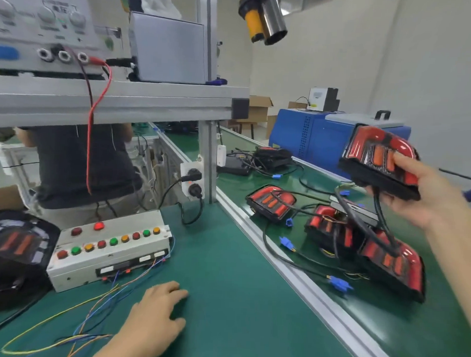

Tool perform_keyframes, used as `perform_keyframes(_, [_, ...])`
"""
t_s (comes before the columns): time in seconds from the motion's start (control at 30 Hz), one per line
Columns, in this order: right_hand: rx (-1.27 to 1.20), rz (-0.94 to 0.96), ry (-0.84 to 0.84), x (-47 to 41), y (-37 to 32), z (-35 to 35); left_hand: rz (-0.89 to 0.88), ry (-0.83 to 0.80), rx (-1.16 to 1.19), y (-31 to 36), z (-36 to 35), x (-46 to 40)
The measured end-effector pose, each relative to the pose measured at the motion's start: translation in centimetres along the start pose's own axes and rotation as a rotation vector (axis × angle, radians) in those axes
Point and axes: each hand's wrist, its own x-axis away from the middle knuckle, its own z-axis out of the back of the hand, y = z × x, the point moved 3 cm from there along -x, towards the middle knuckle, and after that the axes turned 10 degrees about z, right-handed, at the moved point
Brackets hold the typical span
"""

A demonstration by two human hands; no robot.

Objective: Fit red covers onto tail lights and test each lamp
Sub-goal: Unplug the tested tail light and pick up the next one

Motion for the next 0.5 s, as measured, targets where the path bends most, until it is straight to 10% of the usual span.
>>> perform_keyframes(0.5, [0.776, -0.016, 0.335, -6.5, 6.1, 8.2, -0.079, 0.003, -0.027, -0.4, 0.1, -0.3])
